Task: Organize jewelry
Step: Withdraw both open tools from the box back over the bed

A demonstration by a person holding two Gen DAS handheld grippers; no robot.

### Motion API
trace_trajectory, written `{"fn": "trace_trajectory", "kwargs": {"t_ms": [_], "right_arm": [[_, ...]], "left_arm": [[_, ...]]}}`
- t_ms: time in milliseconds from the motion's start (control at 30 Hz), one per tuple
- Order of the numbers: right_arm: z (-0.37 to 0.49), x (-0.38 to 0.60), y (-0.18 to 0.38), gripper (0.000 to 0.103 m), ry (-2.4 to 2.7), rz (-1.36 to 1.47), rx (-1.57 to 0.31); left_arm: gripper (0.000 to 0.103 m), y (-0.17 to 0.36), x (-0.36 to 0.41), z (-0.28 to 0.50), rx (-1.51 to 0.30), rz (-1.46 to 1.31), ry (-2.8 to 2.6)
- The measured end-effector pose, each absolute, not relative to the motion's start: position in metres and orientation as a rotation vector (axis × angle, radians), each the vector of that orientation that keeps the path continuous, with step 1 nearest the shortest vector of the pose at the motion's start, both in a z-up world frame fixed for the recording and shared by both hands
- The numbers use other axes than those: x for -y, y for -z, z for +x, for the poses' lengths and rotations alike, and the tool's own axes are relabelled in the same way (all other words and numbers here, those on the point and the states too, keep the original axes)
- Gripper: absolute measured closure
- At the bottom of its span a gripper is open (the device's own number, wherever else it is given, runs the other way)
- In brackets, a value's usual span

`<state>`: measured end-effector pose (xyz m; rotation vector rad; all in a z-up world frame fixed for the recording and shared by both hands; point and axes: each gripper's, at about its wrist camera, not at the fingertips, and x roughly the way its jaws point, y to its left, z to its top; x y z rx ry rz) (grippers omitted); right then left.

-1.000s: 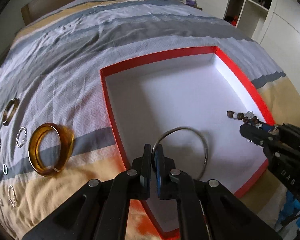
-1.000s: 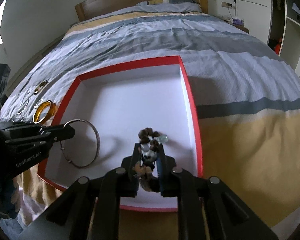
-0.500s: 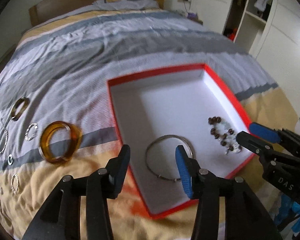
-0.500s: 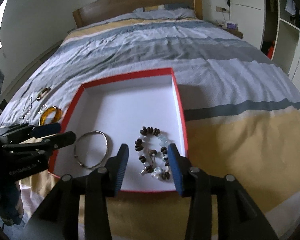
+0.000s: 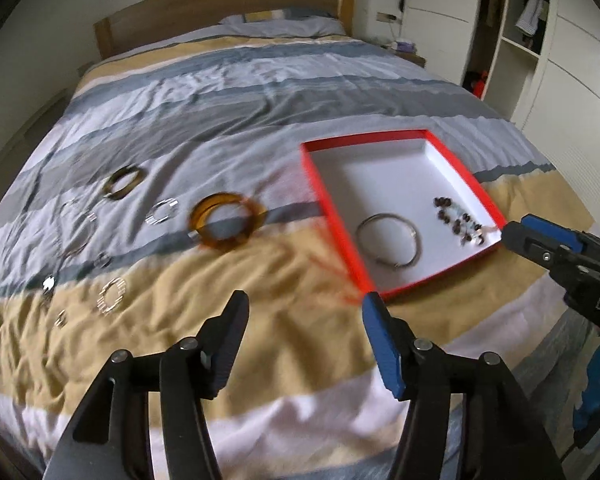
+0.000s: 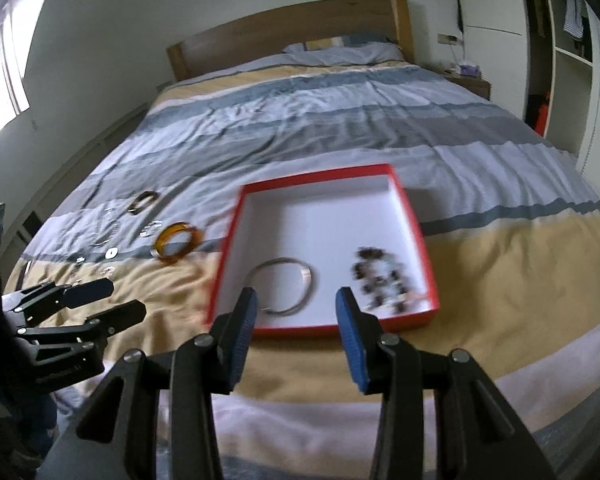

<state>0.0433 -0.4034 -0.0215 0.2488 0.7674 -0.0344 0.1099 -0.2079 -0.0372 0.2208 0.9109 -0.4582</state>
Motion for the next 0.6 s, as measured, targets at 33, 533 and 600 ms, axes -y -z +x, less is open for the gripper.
{"fn": "trace_trajectory", "kwargs": {"t_ms": [33, 533, 600], "right_arm": [[0.041, 0.397, 0.02, 0.064, 0.026, 0.248, -0.763], [0.018, 0.288, -0.01, 0.064, -0.101, 0.179, -0.734], [0.014, 0.275, -0.013, 0.064, -0.115, 0.179, -0.727]], "left_arm": [[0.043, 0.034, 0.195, 0.107, -0.905, 0.214, 0.442], [0.032, 0.014, 0.042, 0.071, -0.827, 0.108, 0.252], [0.03, 0.01, 0.031, 0.065, -0.813, 0.099, 0.233]]}}
